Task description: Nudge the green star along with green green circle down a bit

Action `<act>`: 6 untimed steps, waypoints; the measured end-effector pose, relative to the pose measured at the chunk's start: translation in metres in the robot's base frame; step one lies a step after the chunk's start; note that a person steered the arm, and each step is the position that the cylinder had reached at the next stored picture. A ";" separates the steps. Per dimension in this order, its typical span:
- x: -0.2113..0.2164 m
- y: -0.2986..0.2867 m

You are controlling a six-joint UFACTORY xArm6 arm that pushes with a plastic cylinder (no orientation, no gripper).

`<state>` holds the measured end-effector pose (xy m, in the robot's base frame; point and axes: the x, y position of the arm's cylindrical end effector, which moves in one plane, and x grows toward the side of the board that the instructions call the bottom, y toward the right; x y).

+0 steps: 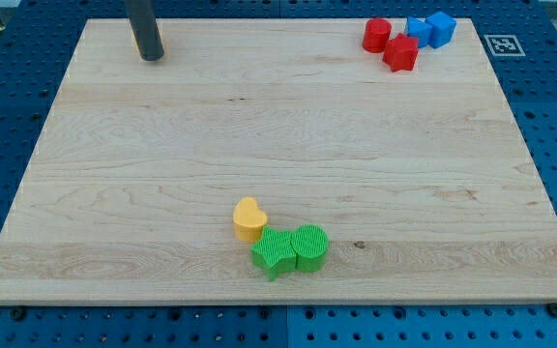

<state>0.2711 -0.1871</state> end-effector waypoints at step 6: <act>0.282 0.297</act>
